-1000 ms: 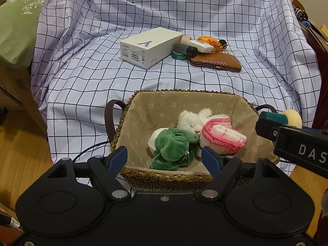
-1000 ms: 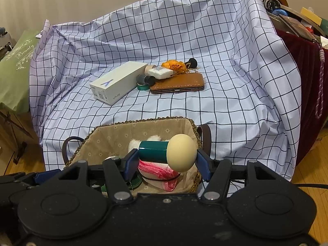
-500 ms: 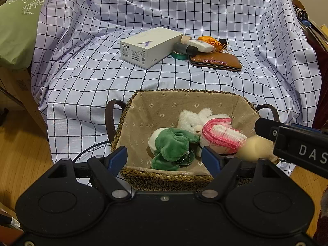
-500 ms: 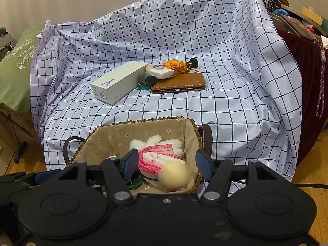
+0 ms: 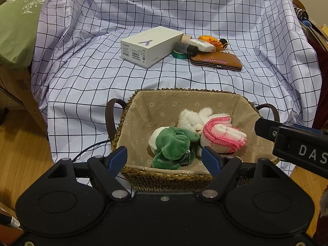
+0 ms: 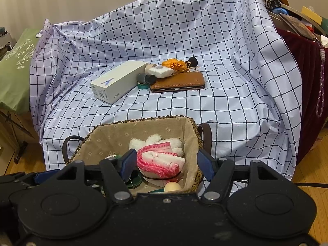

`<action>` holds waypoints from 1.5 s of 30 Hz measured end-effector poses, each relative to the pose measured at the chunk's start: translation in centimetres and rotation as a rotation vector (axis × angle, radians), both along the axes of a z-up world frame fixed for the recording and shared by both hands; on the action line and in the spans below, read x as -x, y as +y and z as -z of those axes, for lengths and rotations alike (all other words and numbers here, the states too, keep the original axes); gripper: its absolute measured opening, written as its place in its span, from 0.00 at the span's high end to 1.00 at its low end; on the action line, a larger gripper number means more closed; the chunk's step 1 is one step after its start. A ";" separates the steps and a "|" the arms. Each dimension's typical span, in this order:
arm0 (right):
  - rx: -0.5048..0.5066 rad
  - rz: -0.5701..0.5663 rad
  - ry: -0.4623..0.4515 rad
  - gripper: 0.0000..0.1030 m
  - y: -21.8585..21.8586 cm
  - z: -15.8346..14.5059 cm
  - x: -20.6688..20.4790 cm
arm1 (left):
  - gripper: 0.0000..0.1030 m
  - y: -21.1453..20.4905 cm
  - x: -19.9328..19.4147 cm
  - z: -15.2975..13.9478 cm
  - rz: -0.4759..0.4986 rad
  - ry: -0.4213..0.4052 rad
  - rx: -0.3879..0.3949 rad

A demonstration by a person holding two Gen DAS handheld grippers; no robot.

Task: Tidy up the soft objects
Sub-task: 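Withdraw both tools from the basket back toward the item pile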

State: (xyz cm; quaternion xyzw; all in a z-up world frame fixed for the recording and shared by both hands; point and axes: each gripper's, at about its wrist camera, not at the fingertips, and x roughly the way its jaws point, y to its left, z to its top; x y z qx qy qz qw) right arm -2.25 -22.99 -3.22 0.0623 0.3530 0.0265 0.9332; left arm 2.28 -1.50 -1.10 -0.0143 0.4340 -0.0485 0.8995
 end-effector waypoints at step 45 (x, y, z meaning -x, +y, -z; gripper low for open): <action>0.001 0.012 0.012 0.36 -0.6 0.8 0.1 | 0.26 0.2 1.1 -1.0 -0.025 -0.072 -0.040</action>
